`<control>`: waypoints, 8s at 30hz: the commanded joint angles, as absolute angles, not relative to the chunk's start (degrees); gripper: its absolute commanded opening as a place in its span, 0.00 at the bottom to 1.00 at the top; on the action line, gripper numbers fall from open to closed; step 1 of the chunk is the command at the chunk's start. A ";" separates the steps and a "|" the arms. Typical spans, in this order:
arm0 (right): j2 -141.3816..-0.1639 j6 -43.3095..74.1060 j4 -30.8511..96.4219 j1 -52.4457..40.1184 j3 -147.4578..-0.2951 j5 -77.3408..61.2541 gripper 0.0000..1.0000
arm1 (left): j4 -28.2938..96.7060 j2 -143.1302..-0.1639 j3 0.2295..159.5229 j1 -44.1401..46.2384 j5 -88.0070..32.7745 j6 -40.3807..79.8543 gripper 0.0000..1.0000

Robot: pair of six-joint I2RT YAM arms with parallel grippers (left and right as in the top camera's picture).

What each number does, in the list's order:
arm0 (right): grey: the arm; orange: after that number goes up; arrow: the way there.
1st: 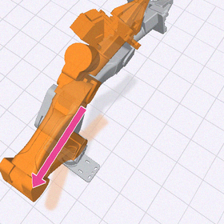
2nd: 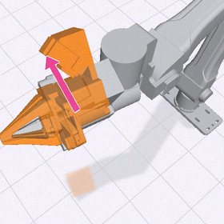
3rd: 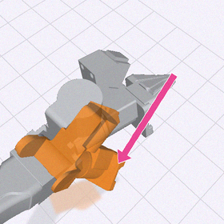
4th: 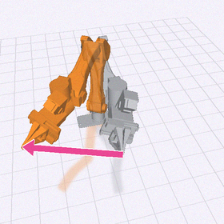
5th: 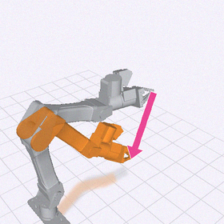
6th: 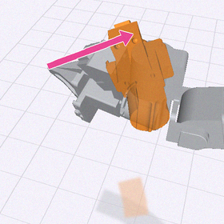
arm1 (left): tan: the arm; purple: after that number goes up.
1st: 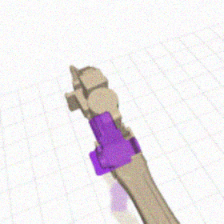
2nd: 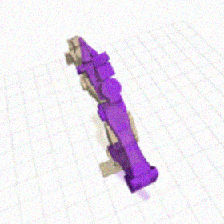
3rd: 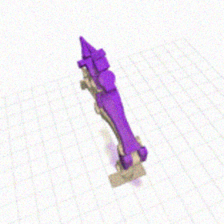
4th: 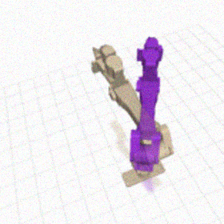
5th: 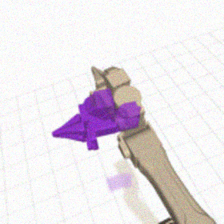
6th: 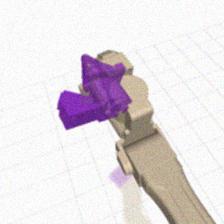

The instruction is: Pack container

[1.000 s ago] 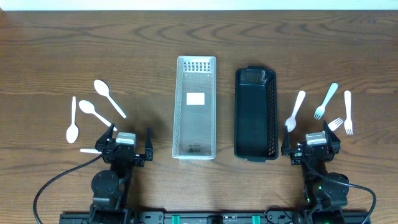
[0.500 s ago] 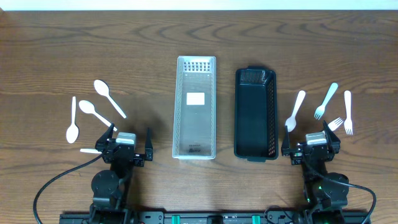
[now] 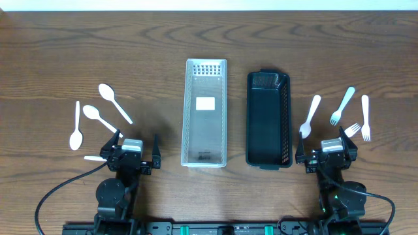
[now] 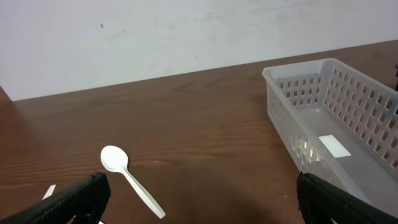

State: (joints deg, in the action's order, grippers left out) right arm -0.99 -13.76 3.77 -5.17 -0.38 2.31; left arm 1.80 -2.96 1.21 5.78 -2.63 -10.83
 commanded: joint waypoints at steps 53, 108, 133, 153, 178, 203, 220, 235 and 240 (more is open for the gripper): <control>-48.23 10.31 42.11 -2.90 -49.47 -2.79 0.99 | 35.55 -42.37 45.89 5.56 -4.97 4.84 0.98; -96.55 8.88 54.43 -0.08 -64.97 -14.52 0.28 | 40.58 -88.47 60.18 13.96 -8.95 5.04 0.06; -96.55 2.04 53.45 -0.10 -64.97 -25.56 0.31 | 38.26 -91.74 60.18 20.51 -10.15 5.06 0.06; -96.55 2.15 52.73 -0.08 -64.97 -25.50 0.31 | 37.26 -91.74 60.18 22.37 -10.13 5.06 0.06; -96.55 7.73 47.75 -5.91 -64.97 -14.98 0.38 | 37.01 -91.72 60.47 22.37 -10.07 0.45 0.06; -85.08 21.61 55.68 -1.08 -77.52 7.75 0.99 | 44.75 -71.33 64.69 11.77 0.69 6.13 1.00; -96.71 32.56 49.71 -1.13 -64.38 7.07 0.99 | 56.12 -60.60 64.69 2.59 0.45 12.82 0.98; -108.22 32.71 46.09 -1.15 -63.57 5.50 0.99 | 57.60 -60.60 64.69 2.59 0.45 12.82 0.98; -109.43 32.45 44.99 -1.15 -63.57 4.03 0.96 | 57.58 -60.60 64.69 2.59 0.47 12.80 0.98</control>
State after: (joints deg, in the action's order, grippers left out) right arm -107.15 31.62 45.45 -1.37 -64.01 4.69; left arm 57.25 -60.71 63.64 2.98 0.23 12.23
